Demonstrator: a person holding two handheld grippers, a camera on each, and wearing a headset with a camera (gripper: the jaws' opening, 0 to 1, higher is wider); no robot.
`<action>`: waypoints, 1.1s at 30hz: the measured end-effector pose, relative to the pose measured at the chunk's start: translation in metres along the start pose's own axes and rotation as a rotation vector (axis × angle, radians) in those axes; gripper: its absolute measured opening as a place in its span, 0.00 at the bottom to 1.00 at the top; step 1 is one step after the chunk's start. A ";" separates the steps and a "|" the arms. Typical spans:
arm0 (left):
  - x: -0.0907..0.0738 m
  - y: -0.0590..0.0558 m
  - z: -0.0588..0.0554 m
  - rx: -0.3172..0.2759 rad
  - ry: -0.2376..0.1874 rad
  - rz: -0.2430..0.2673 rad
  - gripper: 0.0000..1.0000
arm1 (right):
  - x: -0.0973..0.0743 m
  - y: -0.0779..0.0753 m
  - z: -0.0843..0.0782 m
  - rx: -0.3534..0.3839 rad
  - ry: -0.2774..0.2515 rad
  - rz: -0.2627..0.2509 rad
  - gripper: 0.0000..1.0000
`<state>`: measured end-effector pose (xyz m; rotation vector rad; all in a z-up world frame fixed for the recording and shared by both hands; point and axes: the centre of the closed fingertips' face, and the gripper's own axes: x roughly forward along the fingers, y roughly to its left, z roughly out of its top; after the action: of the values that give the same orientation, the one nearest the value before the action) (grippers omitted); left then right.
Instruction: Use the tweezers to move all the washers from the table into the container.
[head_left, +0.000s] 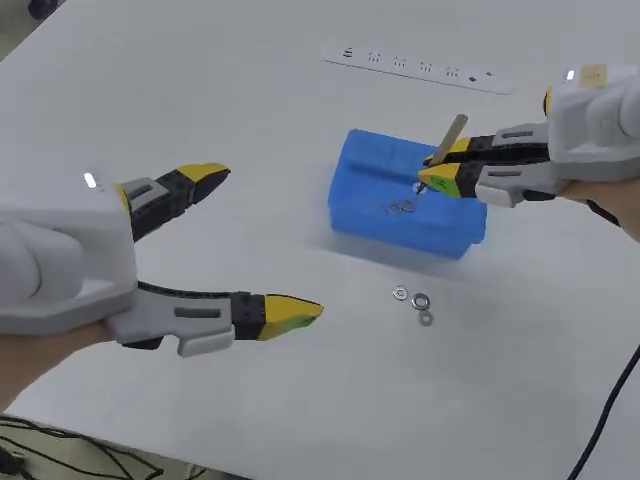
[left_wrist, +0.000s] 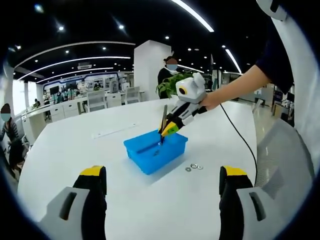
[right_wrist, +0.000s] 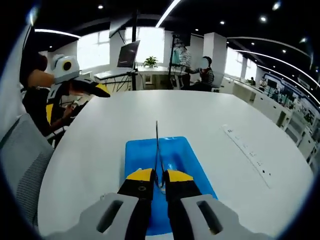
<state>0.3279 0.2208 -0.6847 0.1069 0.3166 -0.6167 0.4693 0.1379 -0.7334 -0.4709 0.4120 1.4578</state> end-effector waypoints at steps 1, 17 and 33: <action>0.001 0.000 -0.001 -0.003 0.006 -0.002 0.99 | 0.002 0.001 -0.003 0.003 0.005 0.005 0.10; -0.004 -0.007 -0.008 0.012 0.042 0.004 0.96 | 0.010 0.009 -0.022 0.048 0.033 0.023 0.10; -0.003 -0.019 -0.010 -0.045 0.039 -0.045 0.97 | 0.004 0.012 -0.012 0.047 0.026 0.007 0.09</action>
<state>0.3113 0.2090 -0.6932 0.0690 0.3708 -0.6527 0.4577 0.1358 -0.7460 -0.4513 0.4675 1.4470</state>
